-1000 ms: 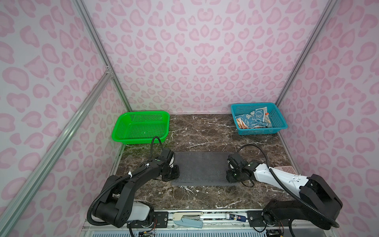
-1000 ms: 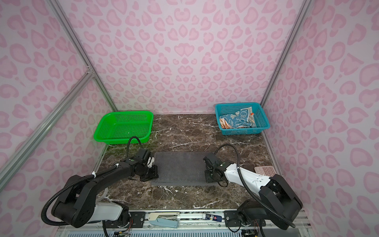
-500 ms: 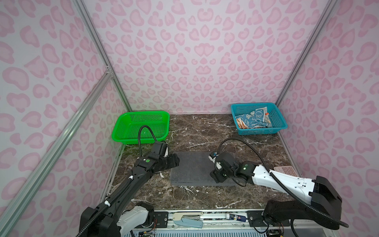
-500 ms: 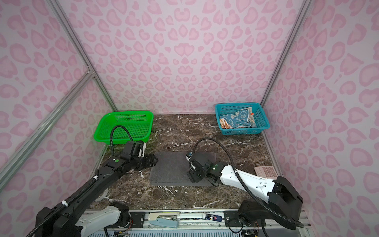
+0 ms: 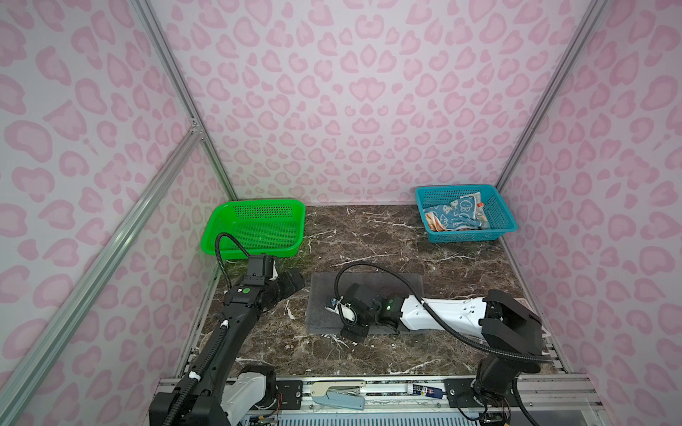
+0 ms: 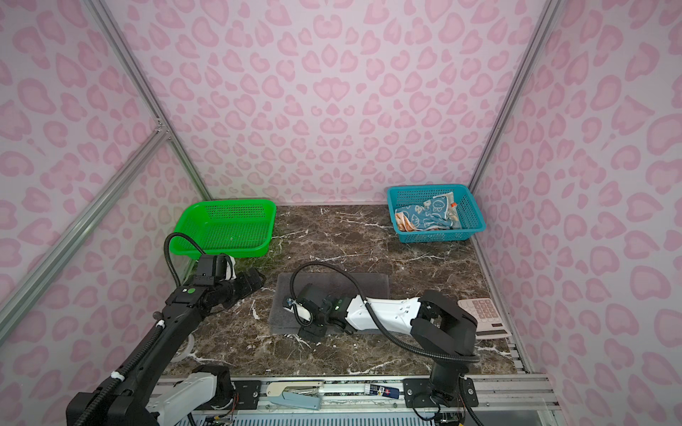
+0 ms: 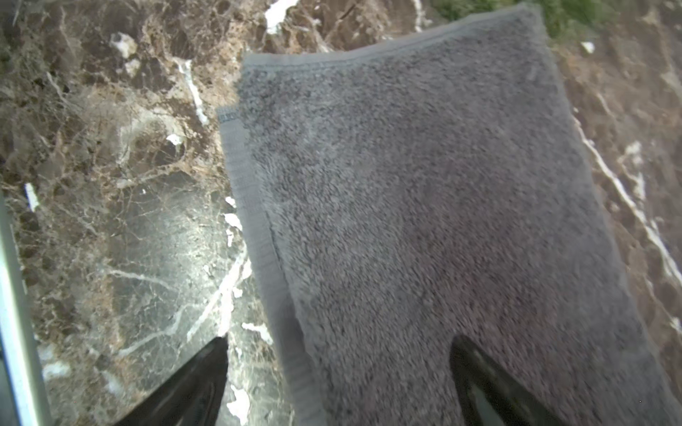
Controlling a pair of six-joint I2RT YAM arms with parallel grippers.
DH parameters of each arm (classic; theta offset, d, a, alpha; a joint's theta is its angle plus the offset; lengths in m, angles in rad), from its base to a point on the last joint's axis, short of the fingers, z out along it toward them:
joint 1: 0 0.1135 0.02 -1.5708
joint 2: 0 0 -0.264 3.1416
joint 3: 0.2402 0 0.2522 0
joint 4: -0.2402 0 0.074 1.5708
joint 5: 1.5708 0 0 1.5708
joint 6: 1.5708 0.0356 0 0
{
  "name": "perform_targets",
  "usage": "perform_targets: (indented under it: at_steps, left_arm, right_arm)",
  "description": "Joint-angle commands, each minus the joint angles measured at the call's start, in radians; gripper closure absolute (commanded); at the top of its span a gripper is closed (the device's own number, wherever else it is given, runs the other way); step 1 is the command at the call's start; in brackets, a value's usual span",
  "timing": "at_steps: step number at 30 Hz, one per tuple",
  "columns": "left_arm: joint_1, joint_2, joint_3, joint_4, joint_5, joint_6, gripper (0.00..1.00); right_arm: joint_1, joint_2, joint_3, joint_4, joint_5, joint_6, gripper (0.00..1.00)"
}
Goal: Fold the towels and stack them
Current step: 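Reach the right gripper across and grasp the towel edge near the left gripper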
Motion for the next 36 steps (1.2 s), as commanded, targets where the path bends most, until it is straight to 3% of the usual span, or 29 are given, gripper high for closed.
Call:
perform_targets:
  at_steps: [1,8,14,18,23,27,36]
  left_arm:
    - [0.027,0.008,-0.022,0.016,0.049,0.003,0.03]
    - [0.047,0.023,-0.044,0.026,0.078,0.017,0.02]
    - [0.047,0.050,-0.071,0.047,0.115,0.013,0.02]
    - [0.048,0.063,-0.155,0.141,0.197,-0.045,0.02]
    - [0.042,0.105,-0.196,0.196,0.255,-0.069,0.01]
    - [0.039,0.144,-0.199,0.234,0.311,-0.079,0.01]
    - [-0.002,0.236,-0.252,0.418,0.423,-0.183,0.01]
  right_arm:
    - [0.006,0.065,0.033,0.006,-0.029,-0.084,0.07]
    - [0.008,0.188,0.124,-0.082,-0.026,-0.099,0.11]
    - [0.007,0.249,0.138,-0.130,0.028,-0.097,0.23]
    - [-0.011,0.240,0.096,-0.083,0.033,-0.077,0.47]
    - [-0.037,0.182,0.037,0.048,-0.105,-0.026,0.82]
    - [-0.056,0.146,0.005,0.143,-0.203,0.004,0.97]
    - [-0.105,0.079,-0.088,0.331,-0.285,0.090,1.00]
